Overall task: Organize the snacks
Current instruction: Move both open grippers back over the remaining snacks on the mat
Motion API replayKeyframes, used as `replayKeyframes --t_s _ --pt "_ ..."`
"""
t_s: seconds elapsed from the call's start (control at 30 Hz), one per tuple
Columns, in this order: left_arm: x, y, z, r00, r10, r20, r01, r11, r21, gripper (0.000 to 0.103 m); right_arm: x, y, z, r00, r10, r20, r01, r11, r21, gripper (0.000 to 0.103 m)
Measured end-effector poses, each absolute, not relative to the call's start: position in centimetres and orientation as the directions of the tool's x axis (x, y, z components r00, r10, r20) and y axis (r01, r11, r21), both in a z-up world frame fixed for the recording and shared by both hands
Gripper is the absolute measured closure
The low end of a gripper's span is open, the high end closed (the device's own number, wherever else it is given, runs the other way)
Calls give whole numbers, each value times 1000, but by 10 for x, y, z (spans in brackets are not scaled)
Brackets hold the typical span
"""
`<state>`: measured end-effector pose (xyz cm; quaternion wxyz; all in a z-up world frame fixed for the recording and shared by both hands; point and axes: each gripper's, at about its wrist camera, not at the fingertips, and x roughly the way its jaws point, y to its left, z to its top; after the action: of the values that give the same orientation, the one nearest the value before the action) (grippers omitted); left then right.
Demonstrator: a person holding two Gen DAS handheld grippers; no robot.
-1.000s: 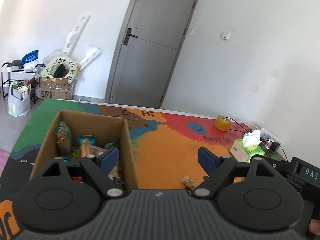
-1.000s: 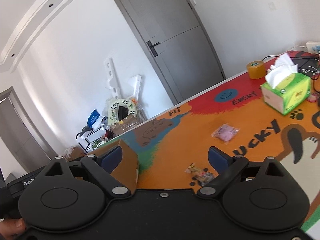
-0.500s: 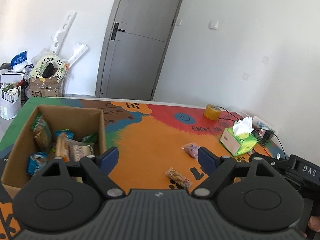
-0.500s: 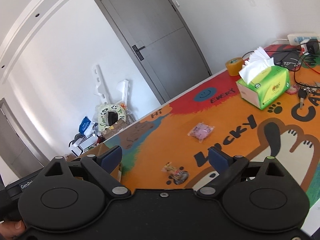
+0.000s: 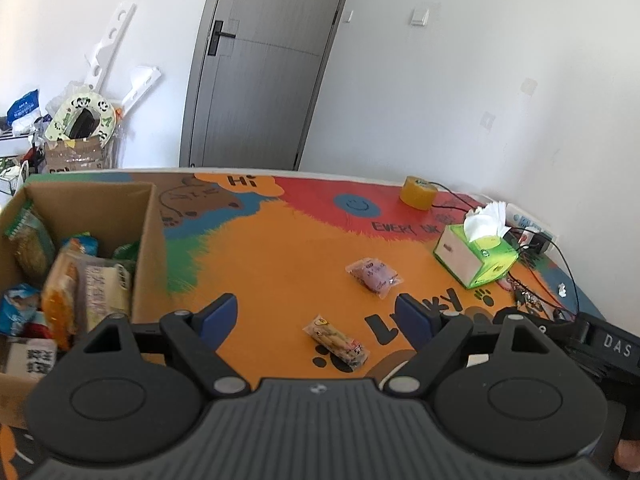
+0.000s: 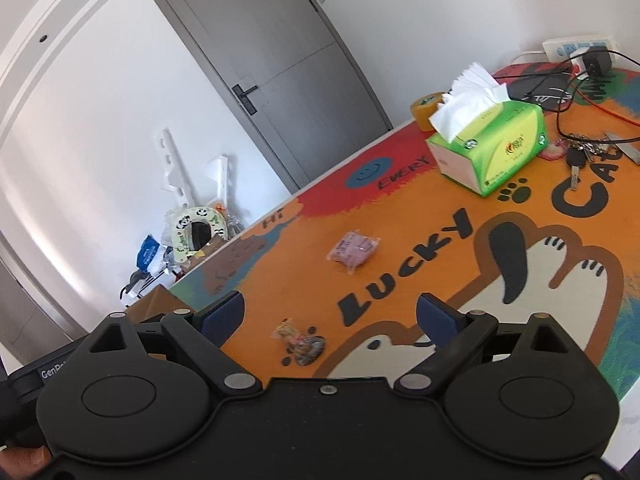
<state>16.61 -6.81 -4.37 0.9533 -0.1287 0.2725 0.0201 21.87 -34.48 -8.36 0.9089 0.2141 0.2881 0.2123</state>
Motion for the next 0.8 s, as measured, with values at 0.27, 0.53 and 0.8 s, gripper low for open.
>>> replayKeyframes --t_s 0.27,0.53,0.8 --pt "188 -87 -64 817 -28 -576 -114 971 -209 19 231 -358 -101 743 489 -457 -240 832 500 9" --pt "204 -107 -82 784 -31 -619 -99 980 -174 19 242 -373 -120 734 487 -473 -210 826 523 9" --pt "220 -119 -100 763 8 -647 -132 981 -143 19 251 -385 -133 729 485 -483 -187 820 541 8"
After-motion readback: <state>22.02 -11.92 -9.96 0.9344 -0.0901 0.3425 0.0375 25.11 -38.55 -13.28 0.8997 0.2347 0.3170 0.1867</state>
